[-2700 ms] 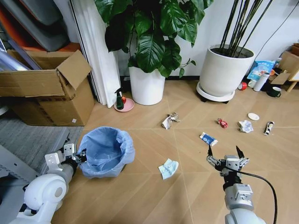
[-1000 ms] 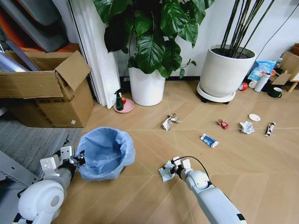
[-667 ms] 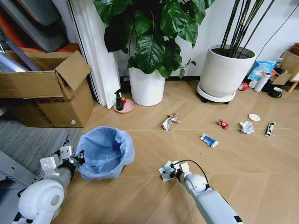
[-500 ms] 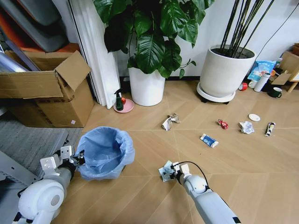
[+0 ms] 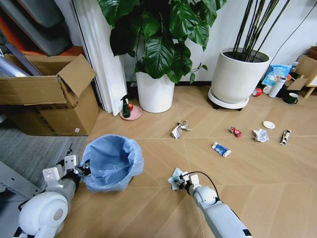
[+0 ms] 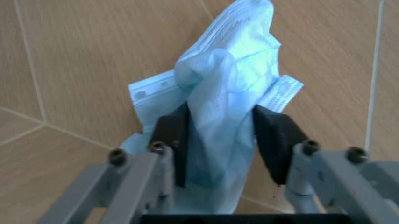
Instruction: Pick up the trash bin and place the garbage on the floor into it.
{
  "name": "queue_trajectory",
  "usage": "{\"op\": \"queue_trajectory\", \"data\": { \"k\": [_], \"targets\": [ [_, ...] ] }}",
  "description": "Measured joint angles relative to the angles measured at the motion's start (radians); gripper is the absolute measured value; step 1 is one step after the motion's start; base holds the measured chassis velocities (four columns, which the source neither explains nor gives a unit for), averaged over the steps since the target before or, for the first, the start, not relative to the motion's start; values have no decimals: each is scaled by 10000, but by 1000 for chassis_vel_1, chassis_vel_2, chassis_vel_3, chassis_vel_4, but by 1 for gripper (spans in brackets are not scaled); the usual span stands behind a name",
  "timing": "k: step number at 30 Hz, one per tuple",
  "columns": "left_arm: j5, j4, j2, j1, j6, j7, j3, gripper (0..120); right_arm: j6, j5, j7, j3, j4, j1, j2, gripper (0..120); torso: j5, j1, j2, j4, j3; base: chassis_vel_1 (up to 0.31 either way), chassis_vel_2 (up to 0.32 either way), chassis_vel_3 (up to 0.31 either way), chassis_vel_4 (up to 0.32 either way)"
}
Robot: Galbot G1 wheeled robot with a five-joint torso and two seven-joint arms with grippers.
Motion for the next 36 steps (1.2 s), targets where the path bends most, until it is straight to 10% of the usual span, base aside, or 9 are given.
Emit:
{"op": "queue_trajectory", "data": {
  "k": [10, 36],
  "targets": [
    [10, -152, -14, 78, 0, -42, -6, 0, 109, 37, 217, 195, 224, -240, 71, 0, 4, 1, -1, 3, 3, 0, 0, 0, 0],
    [-462, 1415, 596, -1441, 397, 184, 1011, 0, -165, 3006, 1987, 621, 6713, 16, -1377, 0, -1, 1, -3, 1, 2, 0, 0, 0, 0]
  ]
}}
